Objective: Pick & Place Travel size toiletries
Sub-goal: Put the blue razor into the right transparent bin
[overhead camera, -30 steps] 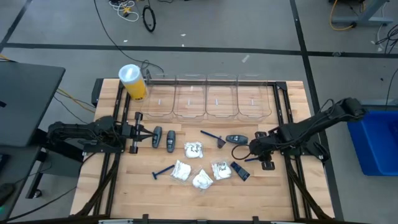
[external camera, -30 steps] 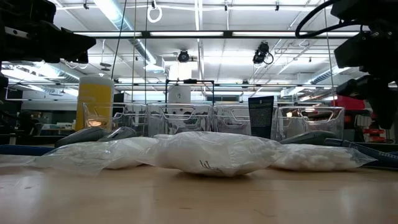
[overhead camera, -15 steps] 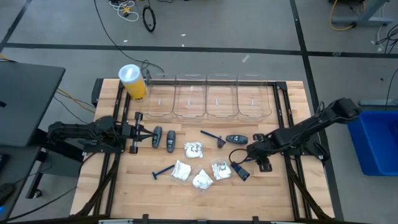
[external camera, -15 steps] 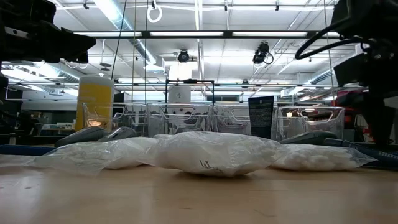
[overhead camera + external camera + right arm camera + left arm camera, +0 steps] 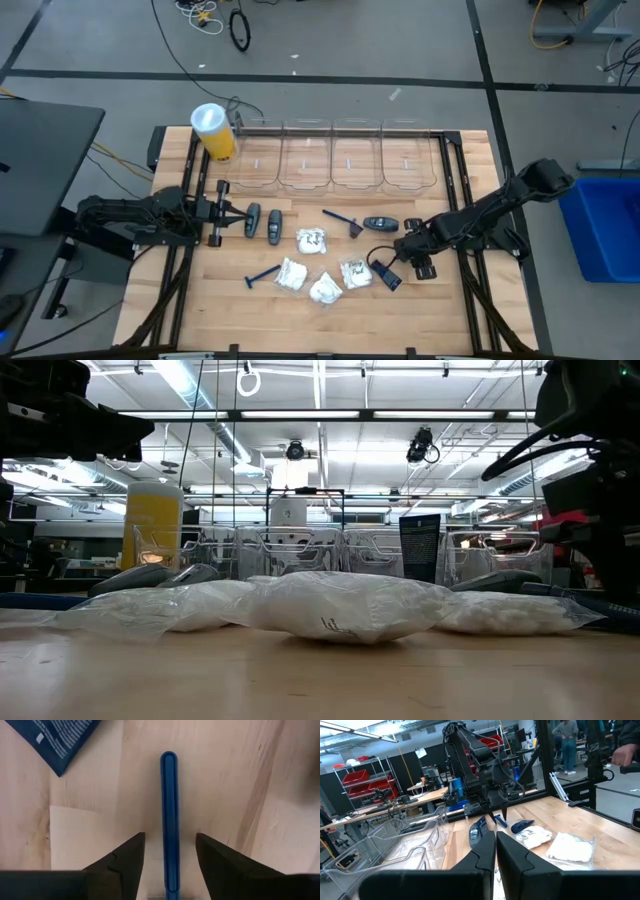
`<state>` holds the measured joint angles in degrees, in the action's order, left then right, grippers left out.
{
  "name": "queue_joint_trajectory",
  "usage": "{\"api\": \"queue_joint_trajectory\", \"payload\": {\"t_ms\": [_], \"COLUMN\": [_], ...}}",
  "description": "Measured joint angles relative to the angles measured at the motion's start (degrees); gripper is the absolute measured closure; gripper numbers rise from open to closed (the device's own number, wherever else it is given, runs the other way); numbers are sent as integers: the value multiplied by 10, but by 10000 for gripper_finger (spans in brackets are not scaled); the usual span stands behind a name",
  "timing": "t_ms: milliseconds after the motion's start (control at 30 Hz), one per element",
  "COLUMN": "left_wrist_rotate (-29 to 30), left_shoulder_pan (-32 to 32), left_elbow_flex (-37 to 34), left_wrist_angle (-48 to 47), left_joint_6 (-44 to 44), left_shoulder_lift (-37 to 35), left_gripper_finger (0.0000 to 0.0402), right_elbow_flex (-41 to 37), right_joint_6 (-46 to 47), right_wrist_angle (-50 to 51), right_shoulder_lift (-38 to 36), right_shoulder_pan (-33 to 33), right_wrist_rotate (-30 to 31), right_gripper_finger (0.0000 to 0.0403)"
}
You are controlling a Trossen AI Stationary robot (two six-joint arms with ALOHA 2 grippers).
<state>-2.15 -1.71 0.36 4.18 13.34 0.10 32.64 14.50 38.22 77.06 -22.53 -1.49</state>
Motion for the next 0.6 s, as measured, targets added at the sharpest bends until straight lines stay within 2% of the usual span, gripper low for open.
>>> {"api": "queue_joint_trajectory", "payload": {"t_ms": [600], "left_wrist_rotate": [0], "left_shoulder_pan": [0], "left_elbow_flex": [0], "left_wrist_angle": [0], "left_joint_6": [0], "left_shoulder_lift": [0], "left_gripper_finger": [377], "right_elbow_flex": [0], "right_joint_6": [0], "right_wrist_angle": [1], "right_shoulder_lift": [1], "right_shoulder_pan": [-2], "right_wrist_rotate": [1], "right_gripper_finger": [299]}}
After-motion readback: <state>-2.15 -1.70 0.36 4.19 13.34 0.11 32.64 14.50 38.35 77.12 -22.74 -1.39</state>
